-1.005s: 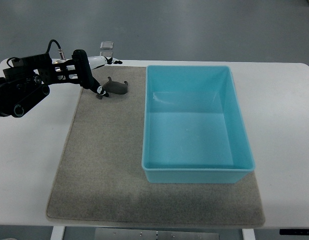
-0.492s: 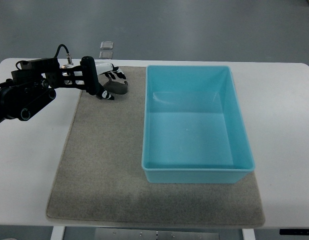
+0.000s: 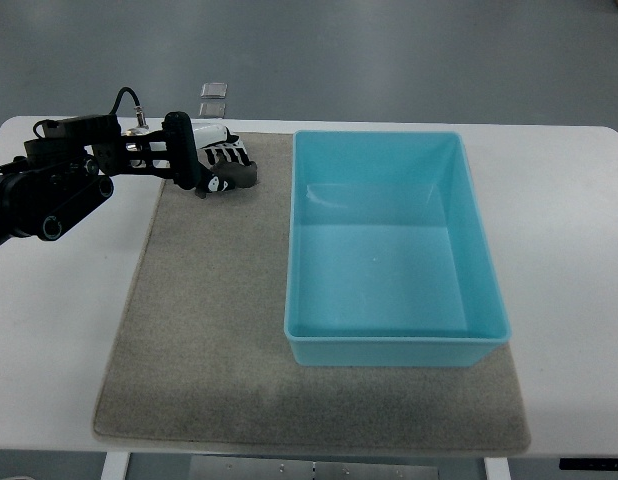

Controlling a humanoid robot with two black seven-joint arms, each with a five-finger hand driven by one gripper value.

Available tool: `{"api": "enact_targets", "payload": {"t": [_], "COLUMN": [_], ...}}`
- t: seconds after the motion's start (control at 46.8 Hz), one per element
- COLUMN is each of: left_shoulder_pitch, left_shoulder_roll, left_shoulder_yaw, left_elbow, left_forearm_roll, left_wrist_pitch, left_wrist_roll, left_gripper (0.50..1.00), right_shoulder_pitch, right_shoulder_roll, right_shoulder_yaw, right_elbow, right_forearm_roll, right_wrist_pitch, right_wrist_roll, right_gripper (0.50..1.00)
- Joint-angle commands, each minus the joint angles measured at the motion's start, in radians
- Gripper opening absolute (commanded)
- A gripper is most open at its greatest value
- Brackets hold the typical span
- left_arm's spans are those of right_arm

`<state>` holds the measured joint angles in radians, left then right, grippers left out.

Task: Place brown hippo in blue box with left hand
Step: 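Close the left hand fingers around the brown hippo, then lift the brown hippo off the mat with the left hand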

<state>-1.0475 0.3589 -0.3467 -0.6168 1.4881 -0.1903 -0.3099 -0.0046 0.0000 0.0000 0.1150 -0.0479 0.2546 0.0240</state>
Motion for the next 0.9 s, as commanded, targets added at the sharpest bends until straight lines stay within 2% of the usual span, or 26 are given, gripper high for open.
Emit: {"api": "enact_targets", "payload": {"t": [0.0,0.043,0.577,0.876], "left_shoulder_pitch": [-0.002,-0.003,-0.037,-0.117], "left_shoulder_roll": [0.0,0.002,0.015,0.115], "left_shoulder_yaw": [0.0,0.0,-0.005,-0.008], "left_elbow": [0.0,0.0,-0.02,-0.155], "left_forearm_roll": [0.0,0.0,-0.015,-0.025], "left_wrist_pitch": [0.0,0.0,-0.006,-0.018], "left_wrist_roll": [0.0,0.0,0.002,0.002], "left_gripper": [0.534,0.5,0.5,0.5], "right_shoulder_pitch": [0.0,0.0,0.0,0.0], "right_shoulder_roll": [0.0,0.0,0.0,0.0], "right_shoulder_yaw": [0.0,0.0,0.0,0.0], "right_elbow": [0.0,0.0,0.0,0.0], "right_forearm_roll": [0.0,0.0,0.0,0.0], "right_wrist_pitch": [0.0,0.0,0.0,0.0], "right_wrist_roll": [0.0,0.001,0.001,0.0], "right_gripper": [0.936,0.936,0.936,0.936]}}
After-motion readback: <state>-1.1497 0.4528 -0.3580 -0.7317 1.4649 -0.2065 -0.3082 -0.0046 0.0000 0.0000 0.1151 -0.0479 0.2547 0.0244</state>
